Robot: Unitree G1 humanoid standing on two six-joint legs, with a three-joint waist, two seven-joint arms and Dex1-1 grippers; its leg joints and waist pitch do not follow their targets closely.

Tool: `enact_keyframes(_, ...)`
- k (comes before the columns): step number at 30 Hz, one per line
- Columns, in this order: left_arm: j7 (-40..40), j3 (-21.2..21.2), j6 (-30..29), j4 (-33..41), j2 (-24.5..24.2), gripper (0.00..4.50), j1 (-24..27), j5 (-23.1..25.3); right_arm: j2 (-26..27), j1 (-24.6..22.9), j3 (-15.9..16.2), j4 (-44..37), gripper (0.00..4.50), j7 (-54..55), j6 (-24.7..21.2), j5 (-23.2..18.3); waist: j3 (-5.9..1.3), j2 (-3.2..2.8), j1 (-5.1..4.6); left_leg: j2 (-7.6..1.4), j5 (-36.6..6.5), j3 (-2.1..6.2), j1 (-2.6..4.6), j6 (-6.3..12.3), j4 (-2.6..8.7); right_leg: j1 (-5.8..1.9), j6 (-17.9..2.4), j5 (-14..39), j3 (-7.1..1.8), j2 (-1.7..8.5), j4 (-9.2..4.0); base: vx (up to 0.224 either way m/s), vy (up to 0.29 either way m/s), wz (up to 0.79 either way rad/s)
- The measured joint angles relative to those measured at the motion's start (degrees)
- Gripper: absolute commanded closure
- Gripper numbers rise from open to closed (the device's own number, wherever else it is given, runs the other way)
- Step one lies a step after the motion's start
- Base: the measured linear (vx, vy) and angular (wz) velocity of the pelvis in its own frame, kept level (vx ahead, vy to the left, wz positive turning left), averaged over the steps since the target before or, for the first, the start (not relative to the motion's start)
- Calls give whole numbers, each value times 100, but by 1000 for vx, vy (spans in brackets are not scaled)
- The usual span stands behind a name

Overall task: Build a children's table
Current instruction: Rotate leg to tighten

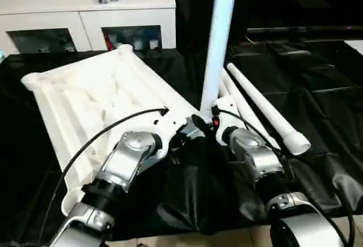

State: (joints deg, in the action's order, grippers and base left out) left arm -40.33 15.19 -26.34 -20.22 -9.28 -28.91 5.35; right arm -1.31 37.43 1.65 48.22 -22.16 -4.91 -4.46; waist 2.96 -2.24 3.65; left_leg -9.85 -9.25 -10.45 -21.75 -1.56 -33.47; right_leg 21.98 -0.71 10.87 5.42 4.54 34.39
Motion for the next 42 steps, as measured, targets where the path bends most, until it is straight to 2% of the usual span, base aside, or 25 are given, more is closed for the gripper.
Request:
enact_keyframes(3,-94,23,4,82,-47,450,32,-3,-11,12,0,47,55,-110,112,32,0,0,20,0,0,0,-7,0,7,5,-30,-18,1,0,3,0,0,0)
enact_keyframes(6,-316,52,32,164,-164,450,51,-75,-175,-59,112,-29,55,-549,236,37,0,-1,45,0,0,-1,-26,0,15,18,-30,-18,2,0,1,0,0,0)
enact_keyframes(11,-1085,161,261,193,-460,450,73,-282,-861,-676,449,-864,55,-1946,316,-24,6,-14,219,-1,-5,-6,-41,-5,16,24,-18,-10,2,0,-2,0,0,0)
enact_keyframes(14,-1424,214,330,193,-579,450,73,-351,-1144,-892,581,-1239,55,-2556,311,-70,8,-18,274,-2,-5,-7,-41,-5,9,22,-20,-12,0,0,-1,0,0,0)
enact_keyframes(17,-1872,335,451,190,-778,450,74,-468,-1542,-1164,779,-1694,55,-3253,275,-179,9,-19,318,-4,-5,-10,-39,-5,7,9,-17,-10,-2,0,-2,0,0,0)
enact_keyframes(21,-2398,402,562,190,-1016,450,74,-567,-1803,-1335,919,-2109,55,-3914,107,-281,9,-20,332,-5,-4,-13,-41,-5,5,3,-18,-11,-5,0,0,0,0,0)
enact_keyframes(23,-2627,457,630,190,-1115,450,68,-571,-1890,-1400,978,-2268,81,-4112,-5,-327,9,-20,334,-5,-4,-12,-40,-5,4,1,-18,-11,-5,0,0,0,0,0)
enact_keyframes(27,-2884,509,723,156,-1221,450,51,-572,-1982,-1490,1026,-2454,100,-4331,-180,-406,9,-20,358,-5,-4,-12,-39,-5,4,-4,-18,-11,-6,0,0,0,0,0)
enact_keyframes(28,-2920,524,748,142,-1228,450,39,-571,-2005,-1502,1033,-2504,124,-4360,-236,-416,9,-20,362,-5,-4,-12,-40,-5,4,-5,-18,-11,-6,0,0,0,0,0)
enact_keyframes(31,-3018,570,791,133,-1270,450,25,-574,-2022,-1535,1069,-2596,134,-4449,-327,-445,9,-20,382,-5,-4,-12,-39,-5,4,-5,-18,-10,-7,0,0,0,0,0)
enact_keyframes(34,-3045,576,808,133,-1274,450,25,-574,-2028,-1563,1070,-2663,163,-4458,-369,-441,9,-20,411,-5,-4,-12,-39,-5,4,-5,-17,-10,-7,0,0,0,0,0)
enact_keyframes(38,-2953,567,819,113,-1260,450,26,-565,-1950,-1565,1034,-2626,172,-4309,-357,-397,8,-18,421,-6,-4,-12,-33,-5,6,-6,-17,-10,-6,0,1,0,0,0)
enact_keyframes(40,-2629,436,815,18,-1197,450,26,-533,-1662,-1439,920,-2351,173,-3774,-313,-304,5,-17,374,-8,-4,-12,-25,-6,3,-4,-21,-12,-7,0,9,0,0,0)
enact_keyframes(42,-2074,235,734,-90,-977,450,21,-401,-1251,-1181,740,-1856,173,-2868,-231,-146,5,-18,230,-7,-4,-9,-19,-7,1,-1,-11,-7,-6,0,8,0,0,0)
